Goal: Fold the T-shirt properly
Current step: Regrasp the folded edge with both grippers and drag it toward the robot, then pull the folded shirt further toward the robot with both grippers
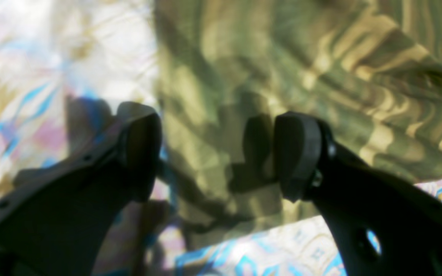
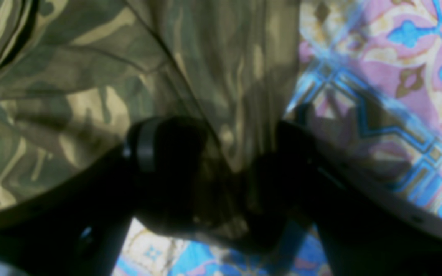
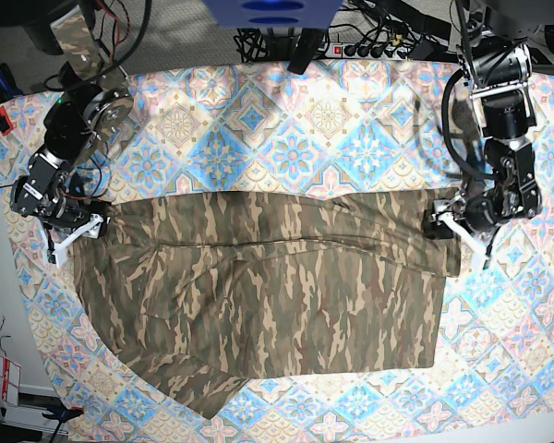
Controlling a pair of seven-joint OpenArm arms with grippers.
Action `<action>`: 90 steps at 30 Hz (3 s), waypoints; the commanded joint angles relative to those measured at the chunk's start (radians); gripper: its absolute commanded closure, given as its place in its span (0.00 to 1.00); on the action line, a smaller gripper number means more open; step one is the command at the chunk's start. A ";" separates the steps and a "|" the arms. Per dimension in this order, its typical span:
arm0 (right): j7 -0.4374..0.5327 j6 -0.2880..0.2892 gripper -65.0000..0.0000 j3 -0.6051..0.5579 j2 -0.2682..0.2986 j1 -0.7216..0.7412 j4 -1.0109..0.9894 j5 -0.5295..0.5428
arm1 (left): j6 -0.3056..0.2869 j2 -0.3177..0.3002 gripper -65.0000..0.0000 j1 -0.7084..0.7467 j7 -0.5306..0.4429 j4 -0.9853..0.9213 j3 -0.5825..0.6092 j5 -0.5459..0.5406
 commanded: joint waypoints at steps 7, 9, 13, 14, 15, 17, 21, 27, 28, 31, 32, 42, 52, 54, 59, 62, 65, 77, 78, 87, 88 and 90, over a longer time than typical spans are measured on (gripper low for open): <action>-0.196 0.048 0.40 -0.005 -0.052 -0.034 -0.043 -0.034 | -0.090 0.042 0.31 0.043 0.023 0.003 0.077 -0.009; -0.197 0.048 0.42 -0.007 -0.052 -0.034 -0.043 -0.034 | -0.090 0.042 0.35 0.063 0.023 0.000 0.079 -0.009; -0.197 0.048 0.61 -0.008 -0.052 -0.031 -0.043 -0.036 | -0.092 0.039 0.59 0.086 0.023 0.002 0.080 0.002; -0.197 0.048 0.67 -0.008 -0.052 -0.029 -0.043 -0.036 | -0.092 0.037 0.66 0.087 0.023 0.002 0.080 0.002; -0.197 0.048 0.74 -0.010 -0.052 -0.029 -0.043 -0.036 | -0.092 0.036 0.73 0.087 0.023 0.002 0.080 0.002; -0.197 0.048 0.86 -0.031 -0.052 -0.028 -0.043 -0.036 | -0.092 0.036 0.82 0.087 0.023 0.002 0.080 0.002; -0.197 0.048 0.99 -0.088 -0.052 -0.031 -0.043 -0.034 | -0.092 0.034 0.83 0.100 0.023 0.005 0.080 0.002; -0.199 0.048 1.00 -0.086 -0.046 -0.065 -0.041 -0.034 | -0.125 0.034 0.85 0.215 0.023 0.127 0.077 0.002; -0.199 0.048 1.00 -0.086 -0.046 -0.085 -0.035 -0.034 | -0.125 0.033 0.85 0.236 0.023 0.149 0.077 0.002; -0.199 0.048 1.00 -0.088 -0.044 -0.145 0.074 -0.034 | -0.125 0.011 0.86 0.294 0.023 0.204 0.076 -0.001; -0.206 0.048 1.00 -0.088 -0.047 -0.171 0.120 -0.034 | -0.125 0.010 0.86 0.310 0.021 0.216 0.074 -0.001; -0.341 0.048 1.00 -0.088 -0.061 -0.338 0.482 -0.034 | -0.125 -0.040 0.86 0.454 0.023 0.365 0.017 -0.003; -0.372 0.048 1.00 -0.022 -0.064 -0.467 0.596 -0.033 | -0.125 -0.044 0.86 0.601 0.014 0.422 0.017 -0.003; -0.373 0.048 1.00 -0.022 -0.066 -0.496 0.623 -0.033 | -0.125 -0.044 0.86 0.629 -0.016 0.422 0.017 -0.003; -0.375 0.048 1.00 -0.020 -0.066 -0.510 0.622 -0.031 | -0.125 -0.044 0.86 0.703 -0.075 0.422 0.017 -0.003; -0.375 0.048 1.00 -0.020 -0.066 -0.510 0.620 -0.033 | -0.125 -0.044 0.86 0.744 -0.105 0.422 0.016 -0.003; -0.375 0.048 1.00 -0.022 -0.066 -0.507 0.620 -0.034 | -0.125 -0.058 0.86 0.778 -0.132 0.422 0.016 -0.004; -0.375 0.048 0.99 -0.027 -0.066 -0.502 0.585 -0.036 | -0.125 -0.059 0.85 0.831 -0.170 0.424 -0.090 -0.010; -0.375 0.048 0.98 -0.027 -0.066 -0.502 0.585 -0.036 | -0.125 -0.059 0.85 0.830 -0.170 0.428 -0.095 -0.010; -0.375 0.048 0.82 -0.028 -0.067 -0.500 0.592 -0.036 | -0.125 -0.053 0.61 0.801 -0.166 0.775 -0.104 -0.010; -0.375 0.048 0.82 -0.028 -0.067 -0.500 0.592 -0.036 | -0.125 -0.040 0.54 0.776 -0.166 0.792 -0.104 -0.007; -0.370 0.048 0.82 -0.028 -0.067 -0.502 0.592 -0.036 | -0.125 -0.020 0.41 0.732 -0.166 0.790 -0.141 0.002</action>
